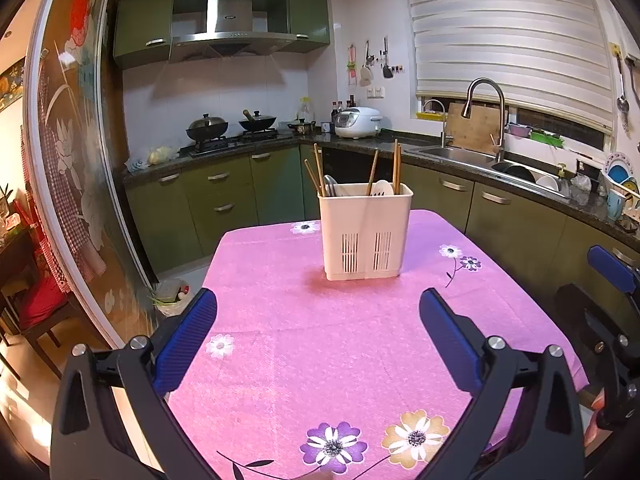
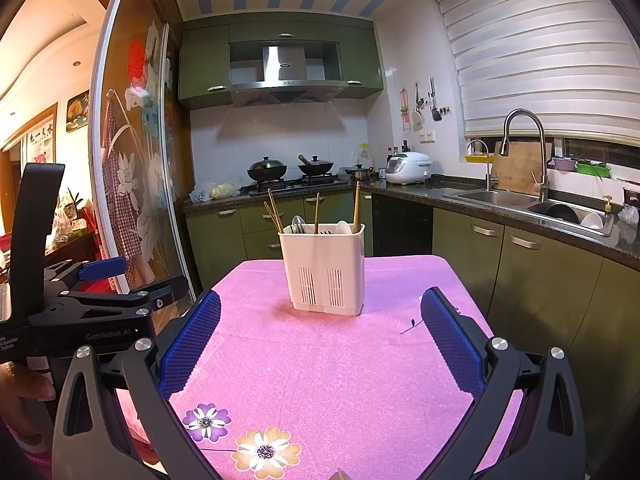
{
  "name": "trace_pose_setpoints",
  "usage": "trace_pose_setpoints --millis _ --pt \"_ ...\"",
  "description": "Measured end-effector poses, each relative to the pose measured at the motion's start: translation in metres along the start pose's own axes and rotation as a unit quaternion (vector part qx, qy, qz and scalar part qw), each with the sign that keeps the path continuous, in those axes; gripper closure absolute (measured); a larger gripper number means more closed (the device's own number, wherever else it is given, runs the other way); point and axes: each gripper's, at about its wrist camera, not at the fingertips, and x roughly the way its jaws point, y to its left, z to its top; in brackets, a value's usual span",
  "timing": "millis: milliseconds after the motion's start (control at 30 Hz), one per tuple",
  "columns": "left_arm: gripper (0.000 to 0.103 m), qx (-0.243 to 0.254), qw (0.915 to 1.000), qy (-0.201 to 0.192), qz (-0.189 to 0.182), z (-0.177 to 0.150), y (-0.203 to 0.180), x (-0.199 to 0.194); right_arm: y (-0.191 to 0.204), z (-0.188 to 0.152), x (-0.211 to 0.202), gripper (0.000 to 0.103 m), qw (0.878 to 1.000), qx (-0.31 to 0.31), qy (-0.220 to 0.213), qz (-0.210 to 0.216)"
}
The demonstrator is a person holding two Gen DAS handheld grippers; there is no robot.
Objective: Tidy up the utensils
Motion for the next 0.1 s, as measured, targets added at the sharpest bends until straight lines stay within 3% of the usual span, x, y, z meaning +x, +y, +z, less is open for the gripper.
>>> trace_pose_setpoints --millis 100 --pt "0.007 0.001 1.0000 0.007 -0.001 -0.0002 -0.0013 0.0030 -0.0004 0.0003 0.0001 0.004 1.000 0.000 0.001 0.000"
